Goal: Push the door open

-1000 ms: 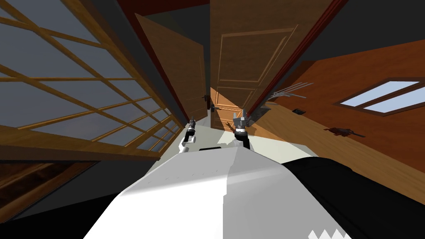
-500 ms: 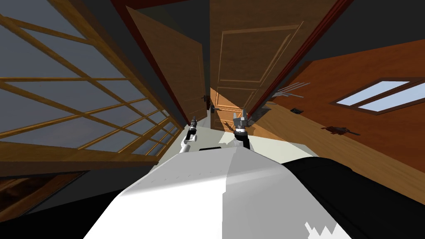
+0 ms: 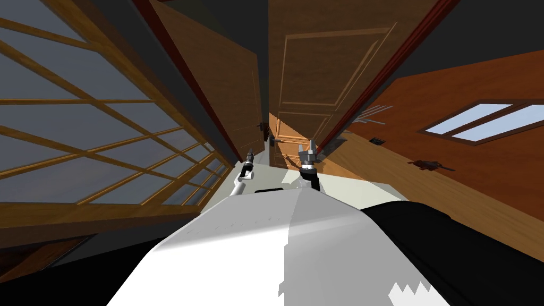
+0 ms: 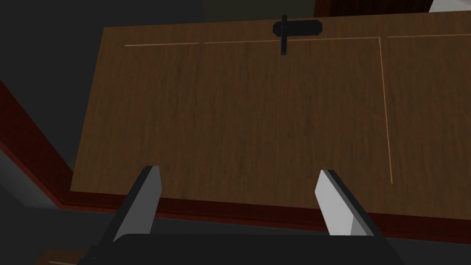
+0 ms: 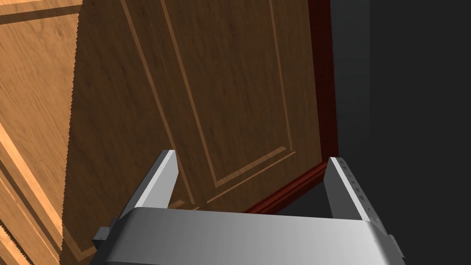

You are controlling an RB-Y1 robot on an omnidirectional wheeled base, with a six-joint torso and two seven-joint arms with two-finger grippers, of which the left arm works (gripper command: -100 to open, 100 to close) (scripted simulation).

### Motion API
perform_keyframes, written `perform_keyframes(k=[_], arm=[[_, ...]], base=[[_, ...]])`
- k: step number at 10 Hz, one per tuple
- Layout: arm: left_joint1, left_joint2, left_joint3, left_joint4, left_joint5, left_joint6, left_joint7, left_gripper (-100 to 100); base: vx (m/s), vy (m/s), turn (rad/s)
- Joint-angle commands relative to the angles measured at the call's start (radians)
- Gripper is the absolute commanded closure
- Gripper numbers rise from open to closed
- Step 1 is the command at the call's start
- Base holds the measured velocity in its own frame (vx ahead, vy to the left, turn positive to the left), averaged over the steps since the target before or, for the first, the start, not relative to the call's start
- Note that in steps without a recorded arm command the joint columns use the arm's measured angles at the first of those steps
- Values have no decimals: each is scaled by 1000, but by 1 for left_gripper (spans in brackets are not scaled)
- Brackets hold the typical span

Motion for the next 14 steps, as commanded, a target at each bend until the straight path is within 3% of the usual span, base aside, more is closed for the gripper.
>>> perform_keyframes(k=[1,3,14], arm=[[-23,-4,-4,35,10,0,-3,-100],[-67,-13,-10,102,29,-3,-7,-100],[-215,-58,-33,328,92,-10,-21,-100]], base=[[93,27,-34],[108,43,-47],[100,38,-39]])
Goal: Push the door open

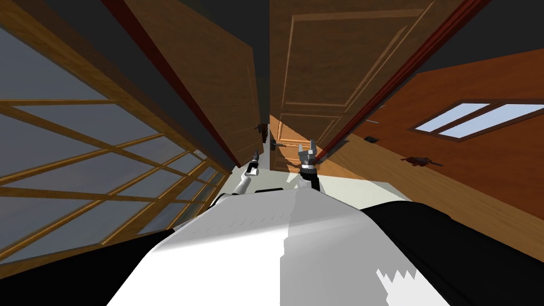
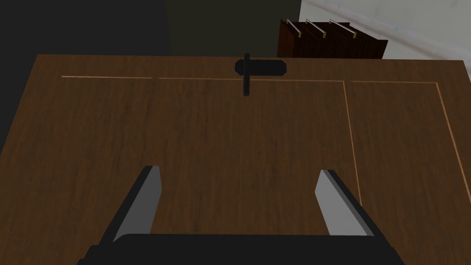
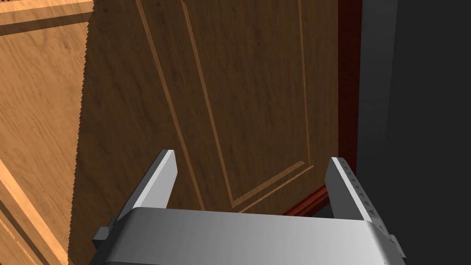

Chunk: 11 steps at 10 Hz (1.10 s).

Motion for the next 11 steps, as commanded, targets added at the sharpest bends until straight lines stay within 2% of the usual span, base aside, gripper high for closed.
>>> perform_keyframes(k=[1,3,6,7,8,9,11], arm=[[-20,-5,-3,31,7,-4,1,-100],[-56,-22,-8,86,23,-6,-3,-100],[-88,-40,-13,134,36,-7,-6,-100],[-105,-52,-16,161,44,-8,-8,-100],[-103,-41,-16,159,41,-14,0,-100],[-112,-24,13,171,40,-24,-11,-100],[-115,-18,25,175,40,-28,-16,-100]], base=[[71,31,-20],[114,36,-50],[97,47,-30],[85,36,-36],[37,20,-11],[125,78,-184],[124,95,-93]])
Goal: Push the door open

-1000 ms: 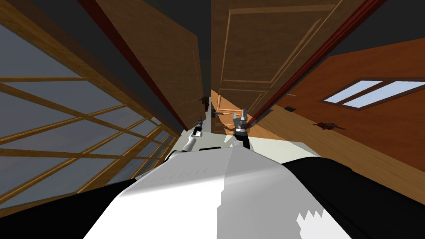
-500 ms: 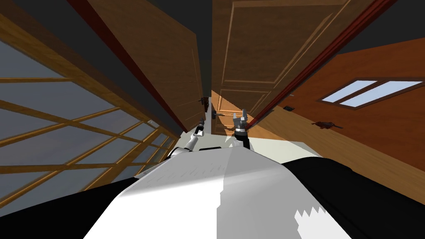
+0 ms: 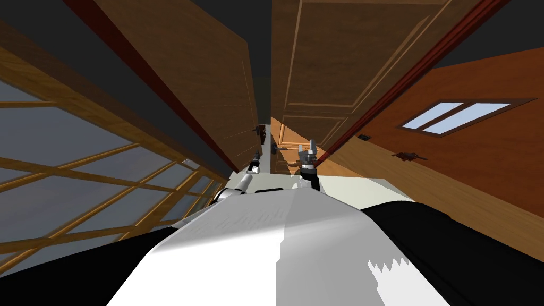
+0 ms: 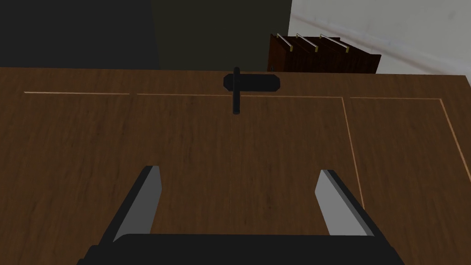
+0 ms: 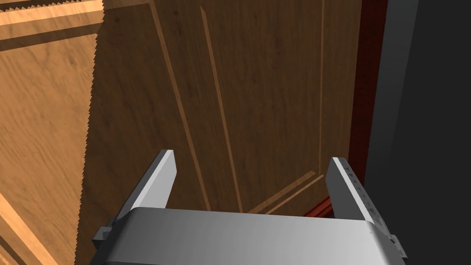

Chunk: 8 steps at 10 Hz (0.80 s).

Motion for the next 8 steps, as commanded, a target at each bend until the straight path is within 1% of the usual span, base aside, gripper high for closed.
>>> perform_keyframes(k=[1,2,3,4,5,6,7,8], arm=[[-19,4,5,37,1,-20,4,-100],[-26,17,34,46,-1,-30,-8,-100],[-26,17,34,46,-1,-30,-8,-100],[-32,28,60,54,-2,-38,-19,-100],[-32,28,60,54,-2,-38,-19,-100],[-39,38,91,64,-3,-48,-31,-100],[-44,45,112,71,-4,-55,-40,-100],[-44,45,112,71,-4,-55,-40,-100]], base=[[68,45,-18],[137,86,-193],[134,97,-98],[132,104,-144],[97,83,-81],[141,120,-180],[195,143,-213],[126,118,-63]])
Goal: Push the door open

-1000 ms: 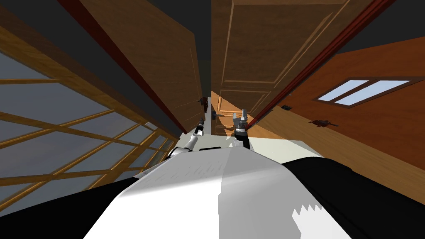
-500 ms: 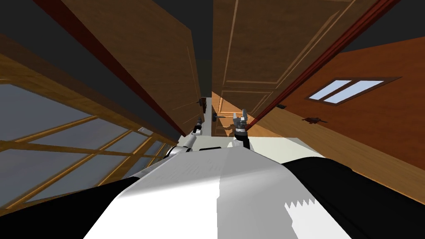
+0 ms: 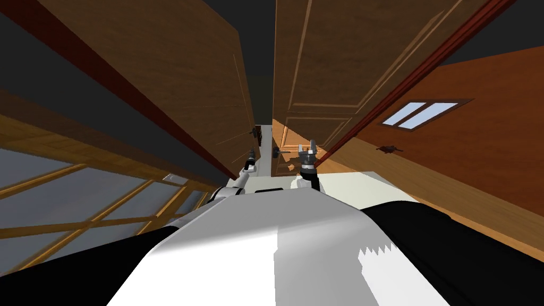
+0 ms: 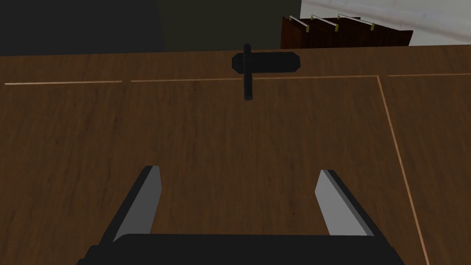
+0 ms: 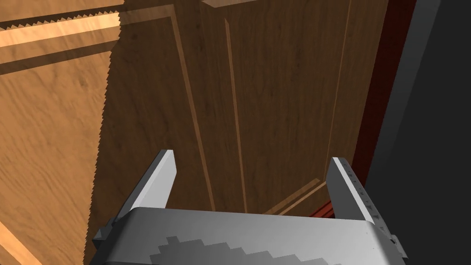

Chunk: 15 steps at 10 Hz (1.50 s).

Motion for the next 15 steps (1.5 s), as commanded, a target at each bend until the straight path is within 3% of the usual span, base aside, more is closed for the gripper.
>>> perform_keyframes(k=[1,3,7,10,15], arm=[[-15,14,36,29,-1,-25,-8,-100],[-21,20,61,37,-2,-33,-19,-100],[-43,38,155,66,-6,-63,-57,-100],[-50,42,182,74,-7,-72,-68,-100],[-75,51,286,107,-12,-106,-111,-100]], base=[[126,138,-237],[116,149,-142],[122,143,-186],[66,93,-95],[92,144,-188]])
